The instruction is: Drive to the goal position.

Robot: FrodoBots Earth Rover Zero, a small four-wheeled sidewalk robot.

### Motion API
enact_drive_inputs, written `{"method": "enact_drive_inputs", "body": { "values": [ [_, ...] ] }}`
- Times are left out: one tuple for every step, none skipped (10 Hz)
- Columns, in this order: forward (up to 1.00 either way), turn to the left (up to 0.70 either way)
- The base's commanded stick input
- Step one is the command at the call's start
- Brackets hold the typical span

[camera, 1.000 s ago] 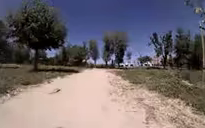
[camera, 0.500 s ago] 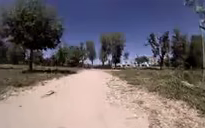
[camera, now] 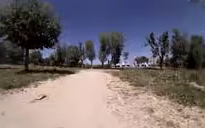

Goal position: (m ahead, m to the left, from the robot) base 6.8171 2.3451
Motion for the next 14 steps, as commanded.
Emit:
{"method": "enact_drive_inputs", "body": {
  "values": [
    [0.85,0.34],
    [0.85,0.08],
    [0.85,0.0],
    [0.85,0.0],
    [0.85,0.0],
    [0.85,0.0],
    [0.85,0.0],
    [0.85,0.0],
    [0.85,0.0],
    [0.85,0.0],
    [0.85,0.0],
    [0.85,0.0],
    [0.85,0.13],
    [0.85,0.32]
  ]
}}
